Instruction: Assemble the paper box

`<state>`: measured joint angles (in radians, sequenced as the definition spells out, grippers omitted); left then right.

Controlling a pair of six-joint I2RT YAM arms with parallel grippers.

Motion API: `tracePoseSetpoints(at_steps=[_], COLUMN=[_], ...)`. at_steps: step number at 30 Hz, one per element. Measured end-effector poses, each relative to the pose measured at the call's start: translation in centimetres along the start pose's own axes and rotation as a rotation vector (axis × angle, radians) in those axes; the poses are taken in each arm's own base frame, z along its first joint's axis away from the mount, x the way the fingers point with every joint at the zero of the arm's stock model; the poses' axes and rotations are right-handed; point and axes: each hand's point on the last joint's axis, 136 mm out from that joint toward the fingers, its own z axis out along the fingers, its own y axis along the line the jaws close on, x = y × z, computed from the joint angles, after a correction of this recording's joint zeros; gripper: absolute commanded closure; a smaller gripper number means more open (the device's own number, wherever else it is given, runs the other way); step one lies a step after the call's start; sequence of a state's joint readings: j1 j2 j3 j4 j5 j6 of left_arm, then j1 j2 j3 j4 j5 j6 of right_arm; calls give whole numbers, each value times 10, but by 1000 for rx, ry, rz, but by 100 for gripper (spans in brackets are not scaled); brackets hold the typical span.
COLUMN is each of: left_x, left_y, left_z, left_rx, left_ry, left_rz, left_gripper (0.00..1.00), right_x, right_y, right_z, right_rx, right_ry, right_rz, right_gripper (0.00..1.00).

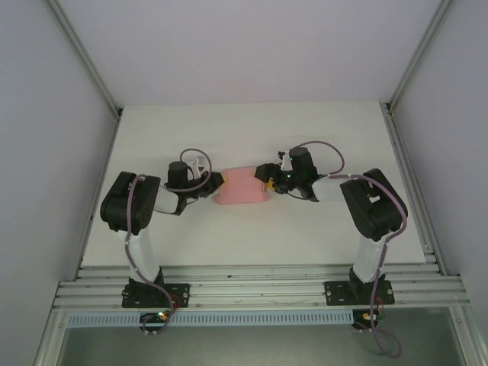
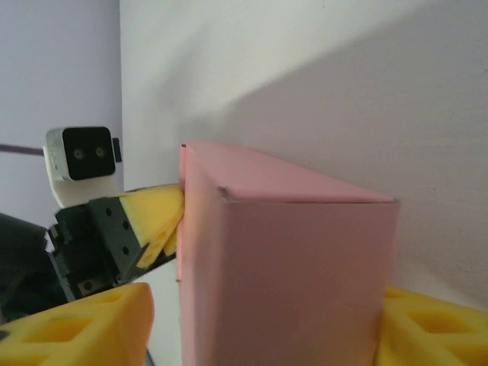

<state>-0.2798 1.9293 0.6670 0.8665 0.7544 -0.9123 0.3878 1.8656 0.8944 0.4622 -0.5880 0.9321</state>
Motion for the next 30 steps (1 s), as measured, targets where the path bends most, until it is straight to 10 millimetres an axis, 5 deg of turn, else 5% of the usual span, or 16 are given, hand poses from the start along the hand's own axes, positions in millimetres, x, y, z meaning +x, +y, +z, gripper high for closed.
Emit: tracePoseSetpoints(at_steps=[6,9,11,17,22,26,30], left_x=[-1,-7,-14,-32,14,64,86], left_y=[-3,-15,-32,-110,-169,-178,-166], left_z=[-2,-4,-6,-22,-28,-28,-30], left_rx=[-19,-26,-24,-52,-41,-12,-39], left_ry=[8,9,2,-42,30,184,284], left_rz=[14,51,114,467,977,1307,1530], left_gripper=[69,41,1,0,0,0,0], right_x=[-1,-2,-3,-9,-22,-36,-43], right_y=[5,10,15,24,19,20,24], right_z=[0,-3,-7,-34,-68,-91,-106], right_rx=[-24,-35,-40,8,74,92,44], right_ry=[2,-4,-10,-51,-97,-123,-115], right_rz=[3,-6,-10,44,185,299,432], right_gripper=[58,56,57,56,54,60,62])
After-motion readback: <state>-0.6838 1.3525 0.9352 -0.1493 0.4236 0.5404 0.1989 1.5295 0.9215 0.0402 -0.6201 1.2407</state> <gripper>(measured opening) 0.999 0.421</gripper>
